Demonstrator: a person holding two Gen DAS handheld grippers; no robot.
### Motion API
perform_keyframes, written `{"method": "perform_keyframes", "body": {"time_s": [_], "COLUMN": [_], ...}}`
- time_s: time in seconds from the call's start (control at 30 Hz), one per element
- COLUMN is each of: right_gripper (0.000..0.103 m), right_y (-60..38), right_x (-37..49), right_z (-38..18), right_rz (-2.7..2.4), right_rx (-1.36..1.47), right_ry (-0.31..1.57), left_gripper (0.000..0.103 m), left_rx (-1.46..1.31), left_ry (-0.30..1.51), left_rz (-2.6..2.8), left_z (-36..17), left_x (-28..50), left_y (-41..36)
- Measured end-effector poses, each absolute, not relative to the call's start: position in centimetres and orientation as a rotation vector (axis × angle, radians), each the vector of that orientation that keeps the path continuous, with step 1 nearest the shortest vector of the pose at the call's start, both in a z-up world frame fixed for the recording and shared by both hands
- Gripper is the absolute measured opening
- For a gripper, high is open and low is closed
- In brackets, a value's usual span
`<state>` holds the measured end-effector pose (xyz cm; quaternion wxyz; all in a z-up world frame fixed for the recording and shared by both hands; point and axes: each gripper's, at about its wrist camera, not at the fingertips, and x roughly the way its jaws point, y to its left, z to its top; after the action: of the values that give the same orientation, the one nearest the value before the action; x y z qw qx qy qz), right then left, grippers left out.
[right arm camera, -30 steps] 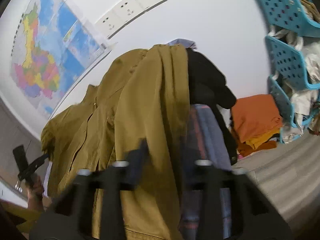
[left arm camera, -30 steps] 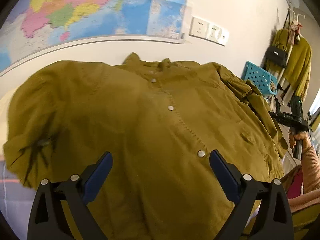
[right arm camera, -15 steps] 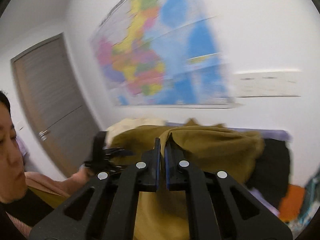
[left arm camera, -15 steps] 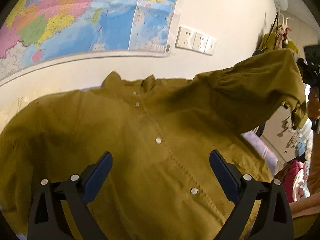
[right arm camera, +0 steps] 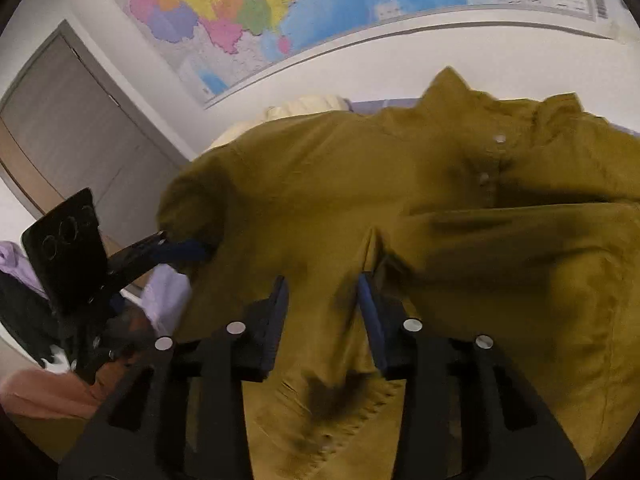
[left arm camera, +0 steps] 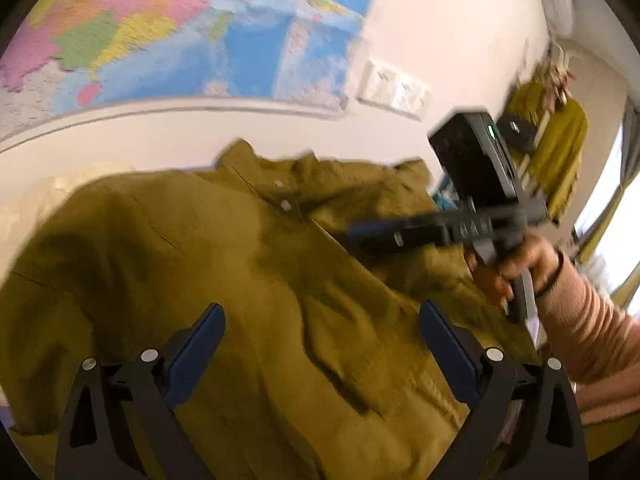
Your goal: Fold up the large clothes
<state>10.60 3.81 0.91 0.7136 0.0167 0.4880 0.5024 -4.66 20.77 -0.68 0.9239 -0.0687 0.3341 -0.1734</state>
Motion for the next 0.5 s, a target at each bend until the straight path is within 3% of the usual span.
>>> {"method": "perform_keyframes", "body": {"time_s": [0.27,0.5], "right_gripper": [0.061,0.069], "right_y": [-7.7,-15.0], "right_x": [11.2,13.7], "right_z": [4.8,1.1], "right_rz": [0.857,0.607], "right_rx": [0.077,0.149], "right_ry": [0.862,0.885], "left_gripper": [0.096,0.096], "left_rx": [-0.030,0.021], "left_ry": [0.834,0.828], "left_rz": [-0.477,-0.472], "left_z": [-4.2,-3.9], "left_x": [-2.1,-1.9], "left_y": [14.5,11.7]}}
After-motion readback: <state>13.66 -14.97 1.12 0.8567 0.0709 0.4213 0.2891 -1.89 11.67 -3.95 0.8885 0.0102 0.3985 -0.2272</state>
